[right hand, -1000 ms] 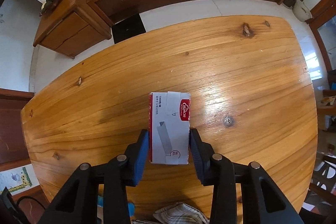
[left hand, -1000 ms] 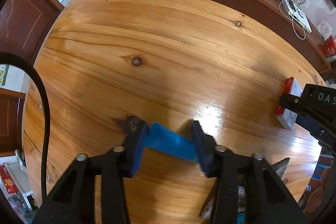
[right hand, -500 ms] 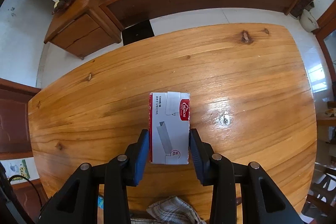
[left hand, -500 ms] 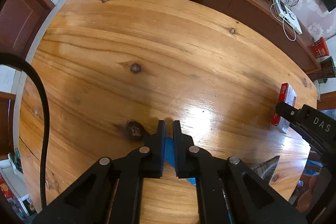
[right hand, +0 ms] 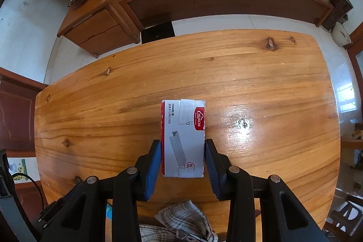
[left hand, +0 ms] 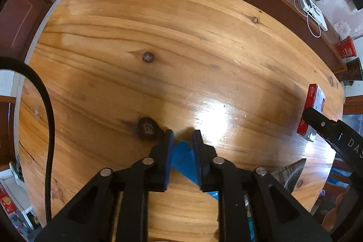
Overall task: Organize objects
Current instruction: 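Grasp the blue tube with the left tool while the right tool grasps the white-and-red box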
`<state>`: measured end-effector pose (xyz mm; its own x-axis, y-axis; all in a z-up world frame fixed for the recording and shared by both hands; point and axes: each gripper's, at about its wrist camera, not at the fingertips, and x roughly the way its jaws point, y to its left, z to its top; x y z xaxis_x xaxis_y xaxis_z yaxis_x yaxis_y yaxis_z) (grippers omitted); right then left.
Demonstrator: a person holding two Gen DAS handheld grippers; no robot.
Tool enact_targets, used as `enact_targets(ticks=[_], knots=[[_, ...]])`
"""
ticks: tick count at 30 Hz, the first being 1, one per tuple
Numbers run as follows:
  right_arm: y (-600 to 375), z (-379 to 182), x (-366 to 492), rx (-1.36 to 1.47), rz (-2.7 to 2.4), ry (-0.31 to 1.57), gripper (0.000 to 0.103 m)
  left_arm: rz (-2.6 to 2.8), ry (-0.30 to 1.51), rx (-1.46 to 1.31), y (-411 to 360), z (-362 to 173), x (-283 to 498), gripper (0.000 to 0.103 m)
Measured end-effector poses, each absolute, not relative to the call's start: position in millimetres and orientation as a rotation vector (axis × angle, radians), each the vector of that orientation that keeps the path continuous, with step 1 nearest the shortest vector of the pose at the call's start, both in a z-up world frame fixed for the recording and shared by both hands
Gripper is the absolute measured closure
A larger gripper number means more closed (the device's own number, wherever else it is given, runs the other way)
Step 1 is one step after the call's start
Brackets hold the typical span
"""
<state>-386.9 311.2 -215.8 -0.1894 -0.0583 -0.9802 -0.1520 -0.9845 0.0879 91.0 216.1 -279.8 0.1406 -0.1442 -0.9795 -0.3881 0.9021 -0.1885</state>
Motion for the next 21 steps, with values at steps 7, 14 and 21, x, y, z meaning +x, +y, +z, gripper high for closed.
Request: enact_targets(ticks=[7,14,21], knots=[[309.1,-212.2,-380.6,-1.983,2.403,0.206,0.064,0.215,1.416,-0.421,205.4,-267.0,81.3,0.053],[312.8,-206.5,-373.9,-1.997,2.438,0.151,0.064,0.226,1.473,-0.452,193.1,-269.2,74.0,0.053],[321.1,-202.6,-365.2,-2.003,2.469,0.121,0.064,0.259,1.491,-0.499,183.9,-275.6,74.5,0.061]])
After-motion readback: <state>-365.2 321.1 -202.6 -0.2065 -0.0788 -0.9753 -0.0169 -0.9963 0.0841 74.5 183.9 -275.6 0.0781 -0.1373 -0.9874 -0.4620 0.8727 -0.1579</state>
